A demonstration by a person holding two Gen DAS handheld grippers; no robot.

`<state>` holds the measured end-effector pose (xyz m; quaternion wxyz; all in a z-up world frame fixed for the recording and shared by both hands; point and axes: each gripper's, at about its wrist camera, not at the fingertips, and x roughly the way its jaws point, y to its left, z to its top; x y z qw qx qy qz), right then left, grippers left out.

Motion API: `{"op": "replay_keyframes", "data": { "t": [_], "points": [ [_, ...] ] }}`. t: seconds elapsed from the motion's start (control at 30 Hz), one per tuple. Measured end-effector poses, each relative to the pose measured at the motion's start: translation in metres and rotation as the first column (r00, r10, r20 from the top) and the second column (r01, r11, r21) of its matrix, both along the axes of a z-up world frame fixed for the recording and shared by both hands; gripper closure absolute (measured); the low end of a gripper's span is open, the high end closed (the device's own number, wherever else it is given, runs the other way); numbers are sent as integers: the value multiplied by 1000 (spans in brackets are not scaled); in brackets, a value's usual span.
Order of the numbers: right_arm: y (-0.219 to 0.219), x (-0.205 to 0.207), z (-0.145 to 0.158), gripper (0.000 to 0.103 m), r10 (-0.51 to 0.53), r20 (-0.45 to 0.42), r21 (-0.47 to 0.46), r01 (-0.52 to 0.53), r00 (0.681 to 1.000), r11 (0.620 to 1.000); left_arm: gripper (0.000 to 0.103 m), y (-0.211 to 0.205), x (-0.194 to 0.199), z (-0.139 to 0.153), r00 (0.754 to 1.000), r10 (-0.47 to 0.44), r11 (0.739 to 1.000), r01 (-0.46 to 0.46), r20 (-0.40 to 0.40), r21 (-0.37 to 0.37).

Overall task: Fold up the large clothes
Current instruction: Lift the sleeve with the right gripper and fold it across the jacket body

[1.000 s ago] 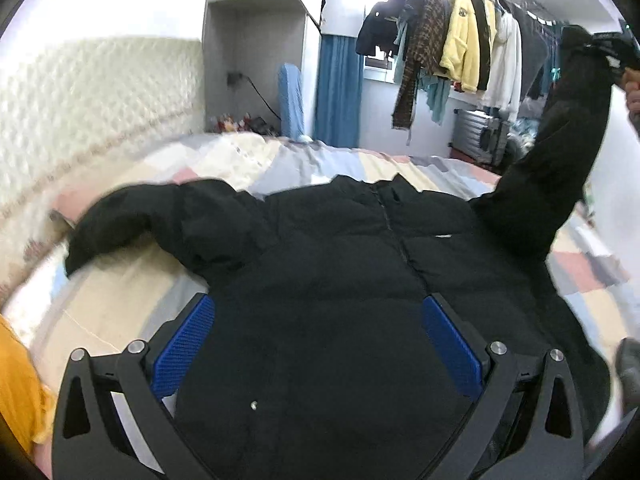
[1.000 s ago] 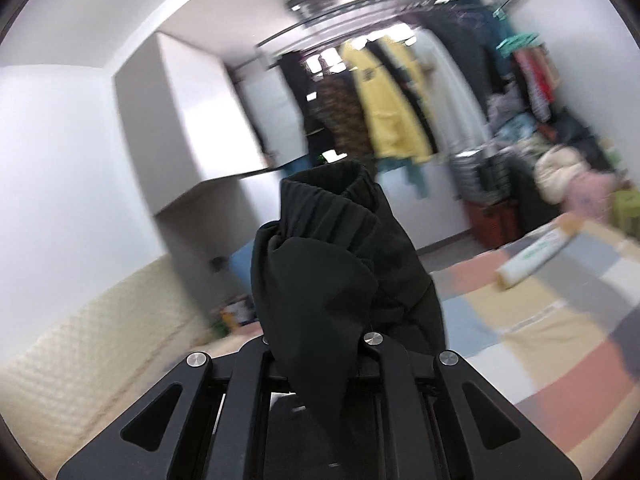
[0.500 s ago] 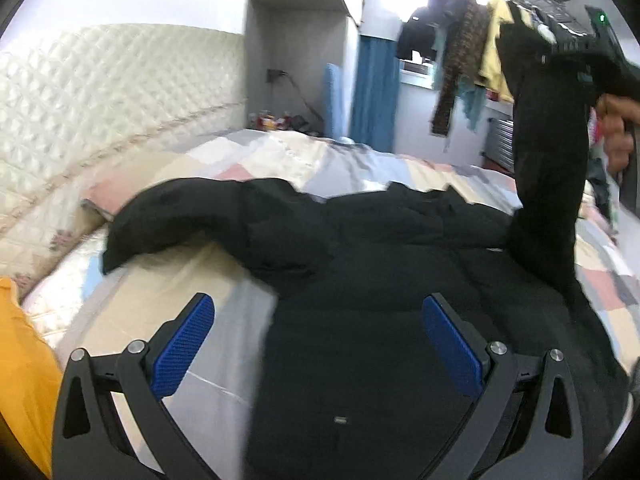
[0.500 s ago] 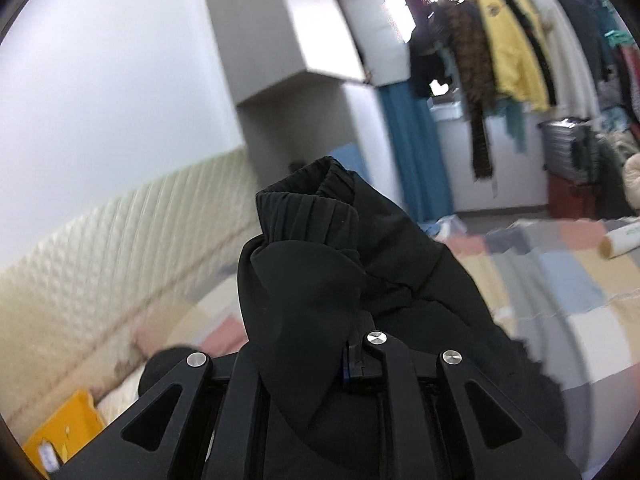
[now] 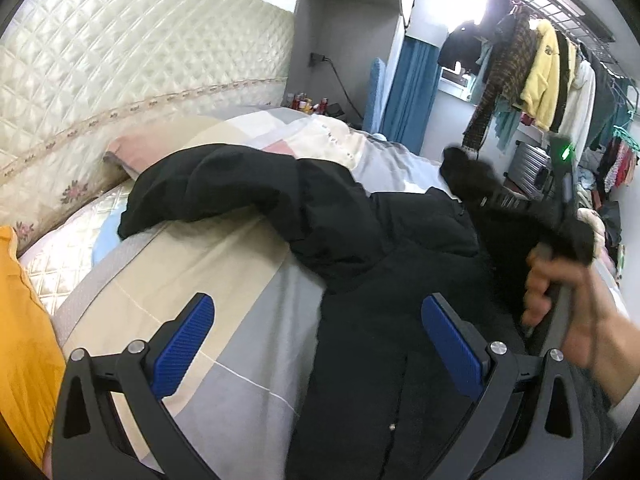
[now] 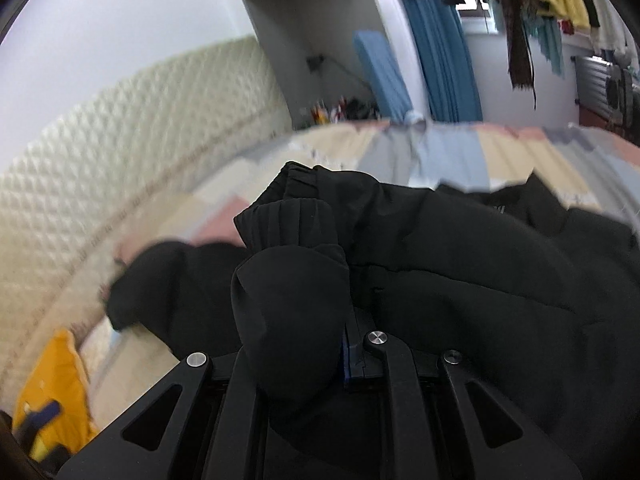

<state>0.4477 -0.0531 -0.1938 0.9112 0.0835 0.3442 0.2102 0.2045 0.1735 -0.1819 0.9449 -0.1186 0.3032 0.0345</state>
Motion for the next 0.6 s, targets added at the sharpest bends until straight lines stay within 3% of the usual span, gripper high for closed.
{"op": "replay_keyframes", "data": {
  "t": [0.13,0.3,0.6],
  "points": [
    [14,4,-37,92,10,-41,-68,-13,999,998,0,2,6,-8,1000,-2,1000,2,-23,-6],
    [19,10,-54,92,-1,-53,-117,-5,999,993,0,-1,13,-17,999,-14,1000,14,-43,-3],
    [24,5,-45,88,11,-51,-159,-19,999,987,0,-9,15,-11,998,-33,999,34,-46,0]
  ]
}}
